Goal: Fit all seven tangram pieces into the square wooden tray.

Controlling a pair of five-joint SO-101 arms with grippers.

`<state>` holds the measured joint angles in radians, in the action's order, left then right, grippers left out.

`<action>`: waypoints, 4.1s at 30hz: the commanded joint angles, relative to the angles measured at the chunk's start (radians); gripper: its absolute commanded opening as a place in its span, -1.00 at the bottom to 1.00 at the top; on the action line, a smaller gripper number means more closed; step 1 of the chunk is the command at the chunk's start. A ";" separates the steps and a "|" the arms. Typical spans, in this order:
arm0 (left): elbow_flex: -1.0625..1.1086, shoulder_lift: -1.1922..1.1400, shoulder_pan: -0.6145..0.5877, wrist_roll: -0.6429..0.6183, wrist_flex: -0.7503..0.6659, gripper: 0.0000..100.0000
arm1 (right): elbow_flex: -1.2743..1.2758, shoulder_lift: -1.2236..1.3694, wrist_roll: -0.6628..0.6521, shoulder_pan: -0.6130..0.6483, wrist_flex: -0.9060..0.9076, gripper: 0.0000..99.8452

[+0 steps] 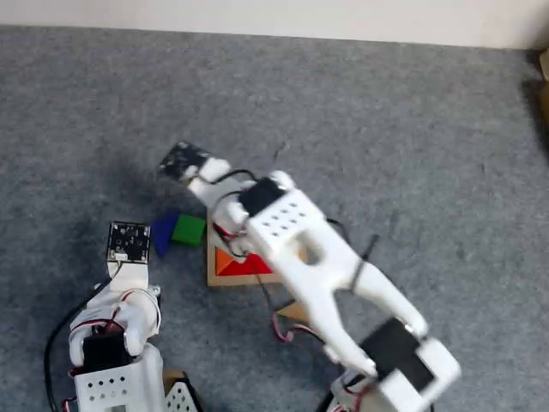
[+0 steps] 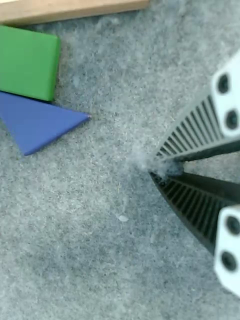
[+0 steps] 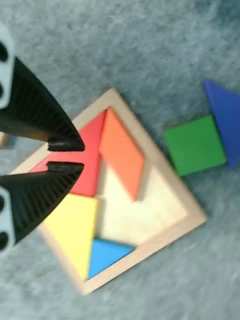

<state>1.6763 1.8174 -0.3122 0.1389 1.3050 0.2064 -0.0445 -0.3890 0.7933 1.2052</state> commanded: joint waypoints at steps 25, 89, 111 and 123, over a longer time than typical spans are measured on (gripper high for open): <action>0.019 0.005 -0.008 -0.005 -0.014 -0.99 | 0.700 -0.298 0.387 -0.044 -0.231 -0.43; 0.019 0.005 -0.008 -0.005 -0.014 -0.99 | 0.885 -0.354 0.127 -0.019 -0.162 -0.76; 0.019 0.005 -0.008 -0.005 -0.014 -0.99 | 0.888 -0.753 0.135 -0.239 -0.134 -0.97; 0.019 0.005 -0.008 -0.005 -0.014 -0.99 | 0.892 -0.814 0.331 -0.160 0.128 -0.28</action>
<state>1.6763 1.8174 -0.3122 0.1389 1.3050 1.1055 -0.8746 -0.0836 0.5692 1.2635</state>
